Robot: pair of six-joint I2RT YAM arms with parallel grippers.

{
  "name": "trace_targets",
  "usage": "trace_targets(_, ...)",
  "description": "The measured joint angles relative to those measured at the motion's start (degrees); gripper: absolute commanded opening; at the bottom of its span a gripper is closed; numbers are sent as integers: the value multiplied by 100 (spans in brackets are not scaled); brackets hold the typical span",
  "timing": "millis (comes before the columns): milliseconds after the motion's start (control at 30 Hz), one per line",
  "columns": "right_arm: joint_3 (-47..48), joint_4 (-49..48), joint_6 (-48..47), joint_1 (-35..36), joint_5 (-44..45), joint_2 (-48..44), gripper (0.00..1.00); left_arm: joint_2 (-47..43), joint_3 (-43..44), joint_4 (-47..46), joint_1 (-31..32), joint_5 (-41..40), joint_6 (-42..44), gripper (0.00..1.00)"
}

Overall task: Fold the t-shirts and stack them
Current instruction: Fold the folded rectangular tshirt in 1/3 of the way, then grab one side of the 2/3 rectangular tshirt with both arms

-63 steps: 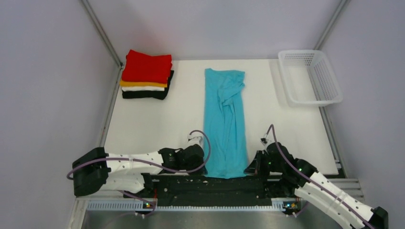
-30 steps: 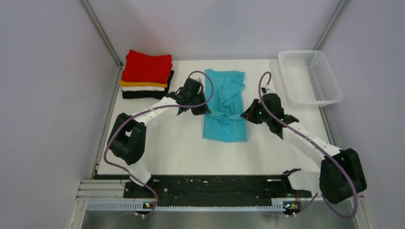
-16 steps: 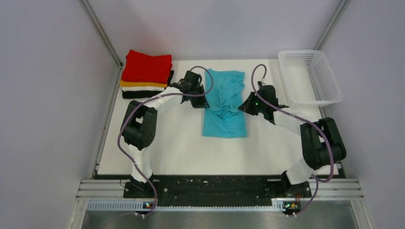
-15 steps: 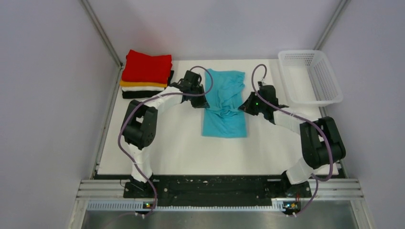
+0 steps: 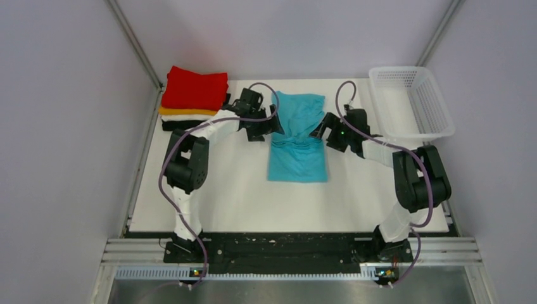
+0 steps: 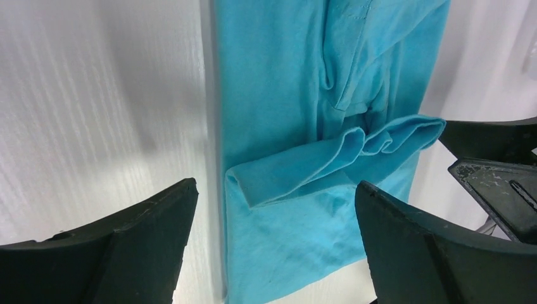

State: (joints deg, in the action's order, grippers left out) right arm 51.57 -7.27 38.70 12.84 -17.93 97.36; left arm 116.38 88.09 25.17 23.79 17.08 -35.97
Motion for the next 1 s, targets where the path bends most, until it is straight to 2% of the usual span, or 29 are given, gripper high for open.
trace_targets(100, -4, 70, -22, 0, 4, -118, 99, -175, -74, 4, -42, -55, 13, 99)
trace_targets(200, -160, 127, -66, 13, 2, -463, 99, -640, -505, -46, -55, -155, 9, 99)
trace_targets(467, -1027, 299, -160, 302, 22, -1668, 99, -2282, -2476, -433, -35, -109, -188, 99)
trace_targets(667, -1484, 503, -173, 645, 7, -2028, 99, -2975, -3775, -715, 181, -103, -485, 99)
trace_targets(833, -1377, 120, -210, 1104, -476, -1816, 99, -3495, -4621, -765, 299, -109, -728, 99)
trace_targets(1000, -400, -299, -184, 1353, -813, -573, 99, -4214, -5143, -798, 299, -199, -901, 99)
